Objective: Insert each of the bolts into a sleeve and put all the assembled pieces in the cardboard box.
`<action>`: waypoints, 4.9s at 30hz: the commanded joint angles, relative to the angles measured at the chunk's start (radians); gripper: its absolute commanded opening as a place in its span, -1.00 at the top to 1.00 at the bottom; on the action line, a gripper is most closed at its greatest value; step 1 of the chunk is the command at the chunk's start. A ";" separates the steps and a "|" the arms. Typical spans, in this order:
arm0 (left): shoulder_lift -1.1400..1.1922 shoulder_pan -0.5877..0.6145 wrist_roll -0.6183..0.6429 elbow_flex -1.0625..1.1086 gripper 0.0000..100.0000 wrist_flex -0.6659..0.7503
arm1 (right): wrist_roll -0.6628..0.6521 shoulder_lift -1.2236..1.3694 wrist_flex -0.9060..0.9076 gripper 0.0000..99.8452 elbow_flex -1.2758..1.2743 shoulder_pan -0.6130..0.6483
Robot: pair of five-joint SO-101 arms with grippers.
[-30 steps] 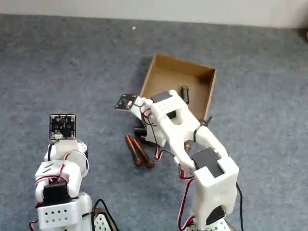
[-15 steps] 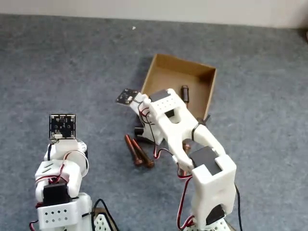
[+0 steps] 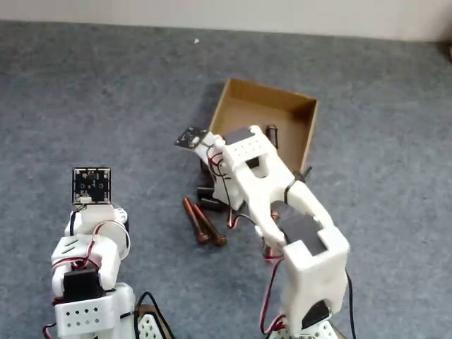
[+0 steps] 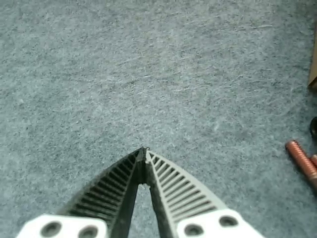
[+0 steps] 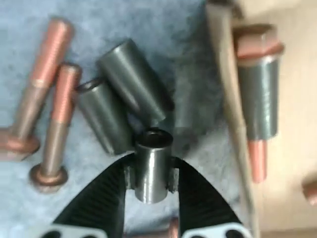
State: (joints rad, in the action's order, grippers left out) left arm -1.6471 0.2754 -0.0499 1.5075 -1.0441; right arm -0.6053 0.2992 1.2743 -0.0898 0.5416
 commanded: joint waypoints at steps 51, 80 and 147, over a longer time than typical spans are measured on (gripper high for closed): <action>0.202 -0.636 -0.163 -0.397 0.98 -0.109 | 0.629 -1.472 -0.401 0.99 -1.066 -0.685; 1.506 -0.977 0.601 -1.015 0.55 0.043 | 0.675 -1.474 -0.464 0.99 -1.067 -0.832; 0.797 -0.716 0.298 -0.702 0.99 0.227 | 0.552 -1.475 -0.374 0.99 -1.058 -0.363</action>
State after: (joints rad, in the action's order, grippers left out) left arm -0.6299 -0.4933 0.2662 0.7127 -0.9352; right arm -0.0222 -1.1477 0.8861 -1.1699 0.0936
